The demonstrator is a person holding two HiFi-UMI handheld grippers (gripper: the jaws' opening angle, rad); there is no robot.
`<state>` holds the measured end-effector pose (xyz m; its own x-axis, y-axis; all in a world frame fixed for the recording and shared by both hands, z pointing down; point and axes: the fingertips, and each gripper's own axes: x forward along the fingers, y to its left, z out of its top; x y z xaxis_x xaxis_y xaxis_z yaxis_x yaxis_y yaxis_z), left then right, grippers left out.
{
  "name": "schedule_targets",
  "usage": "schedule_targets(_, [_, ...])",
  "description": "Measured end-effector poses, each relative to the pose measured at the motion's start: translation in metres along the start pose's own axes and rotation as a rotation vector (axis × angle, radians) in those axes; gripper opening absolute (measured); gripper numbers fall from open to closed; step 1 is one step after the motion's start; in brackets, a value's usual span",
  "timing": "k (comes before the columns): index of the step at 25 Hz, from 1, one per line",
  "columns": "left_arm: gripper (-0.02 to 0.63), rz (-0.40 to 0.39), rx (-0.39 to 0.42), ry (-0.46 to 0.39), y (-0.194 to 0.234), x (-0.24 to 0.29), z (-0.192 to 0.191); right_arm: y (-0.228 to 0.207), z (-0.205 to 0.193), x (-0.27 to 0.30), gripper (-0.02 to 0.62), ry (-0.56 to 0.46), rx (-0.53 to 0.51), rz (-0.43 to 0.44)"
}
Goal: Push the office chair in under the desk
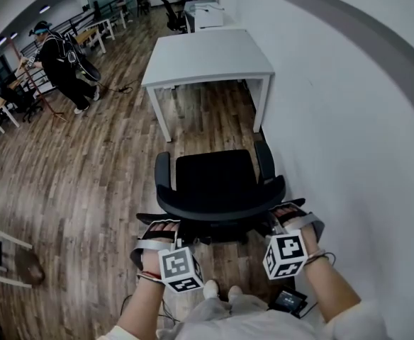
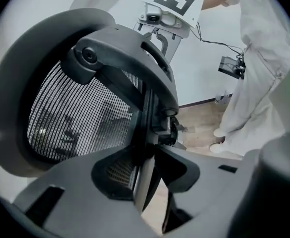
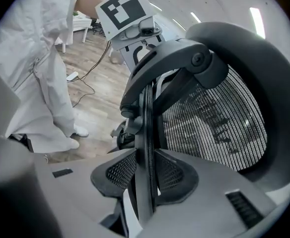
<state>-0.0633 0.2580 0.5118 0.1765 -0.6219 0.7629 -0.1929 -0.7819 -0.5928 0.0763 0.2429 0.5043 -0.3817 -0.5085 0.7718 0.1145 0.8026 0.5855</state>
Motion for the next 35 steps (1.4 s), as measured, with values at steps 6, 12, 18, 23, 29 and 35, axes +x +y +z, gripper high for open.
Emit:
schedule_targets(6, [0.123,-0.027,-0.015,-0.015,-0.001,-0.002,-0.001,0.002,0.0,0.0,0.129,0.042,0.015,0.008])
schedule_targets(12, [0.121,-0.055,-0.021,-0.022,0.003,-0.002,0.0,-0.003,0.003,-0.002,0.129,0.065,0.031,0.013])
schedule_targets(18, [0.12,-0.103,-0.034,-0.014,0.003,0.003,0.0,-0.004,-0.002,0.001,0.129,0.104,0.051,0.01])
schedule_targets(23, [0.121,-0.113,-0.036,-0.022,0.007,0.004,0.001,-0.01,-0.003,0.001,0.129,0.135,0.066,-0.003])
schedule_targets(29, [0.119,-0.099,-0.017,-0.035,0.017,0.017,-0.002,-0.017,-0.005,0.013,0.129,0.158,0.083,-0.019])
schedule_targets(35, [0.115,-0.116,-0.008,-0.034,0.041,0.034,0.0,-0.04,-0.011,0.023,0.13,0.169,0.105,-0.04])
